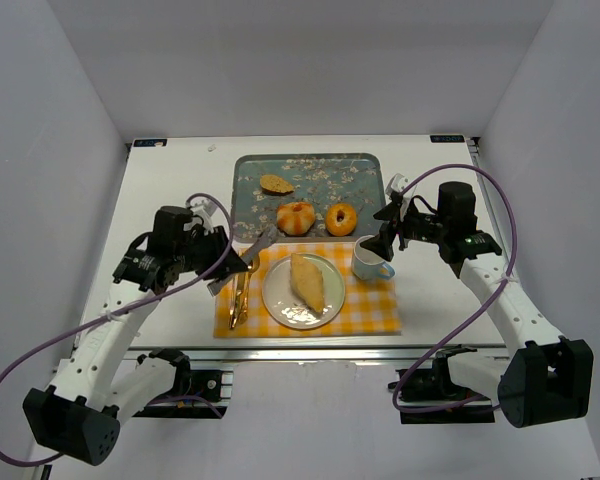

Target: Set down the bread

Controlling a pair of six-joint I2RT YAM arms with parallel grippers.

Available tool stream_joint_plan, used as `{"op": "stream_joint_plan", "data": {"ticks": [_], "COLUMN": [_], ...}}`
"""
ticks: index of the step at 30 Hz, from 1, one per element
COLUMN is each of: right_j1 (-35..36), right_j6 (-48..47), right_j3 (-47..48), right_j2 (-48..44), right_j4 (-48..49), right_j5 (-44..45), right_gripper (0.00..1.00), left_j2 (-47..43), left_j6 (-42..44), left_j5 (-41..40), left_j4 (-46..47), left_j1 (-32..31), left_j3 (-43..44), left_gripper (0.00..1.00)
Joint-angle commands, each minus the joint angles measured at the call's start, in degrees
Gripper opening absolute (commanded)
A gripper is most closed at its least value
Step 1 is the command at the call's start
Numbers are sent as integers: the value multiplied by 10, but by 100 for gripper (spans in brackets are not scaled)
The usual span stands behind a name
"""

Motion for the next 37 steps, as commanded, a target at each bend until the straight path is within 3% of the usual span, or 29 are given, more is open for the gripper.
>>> {"op": "stream_joint_plan", "data": {"ticks": [1, 2, 5, 6, 8, 12, 15, 19, 27, 29, 31, 37], "right_j1": [-4, -3, -4, -3, -3, -4, -4, -4, 1, 5, 5, 7], "right_j6": [-4, -4, -5, -12, -19, -35, -42, -20, 96, 122, 133, 133], "right_j3": [-3, -4, -4, -4, -4, -4, -4, -5, -13, -2, 2, 19], "right_j2": [-8, -9, -11, -12, -13, -17, -20, -21, -13, -10, -8, 0], "right_j4": [6, 8, 6, 4, -1, -13, -20, -17, 21, 13, 6, -8], "right_j5": [-16, -17, -20, -21, -19, -19, -21, 3, 113, 147, 173, 175], "right_gripper": [89, 89, 89, 89, 89, 89, 89, 89, 89, 89, 89, 89], "left_j2": [6, 14, 55, 69, 116, 186, 217, 245, 281, 259, 238, 124], "left_j6": [17, 23, 75, 92, 140, 219, 253, 289, 273, 259, 242, 187], "left_j5": [-100, -144, -165, -159, -173, -247, -259, -271, -302, -307, -310, -288], "left_j4": [-19, -21, 2, 24, 52, 172, 250, 308, 282, 280, 280, 254], "left_j1": [6, 13, 82, 140, 198, 228, 229, 229, 229, 231, 232, 234], "left_j3": [47, 59, 62, 54, 46, 1, -28, -80, -98, -103, -105, -84], "left_gripper": [37, 30, 28, 27, 27, 29, 32, 54, 73, 82, 98, 98]}}
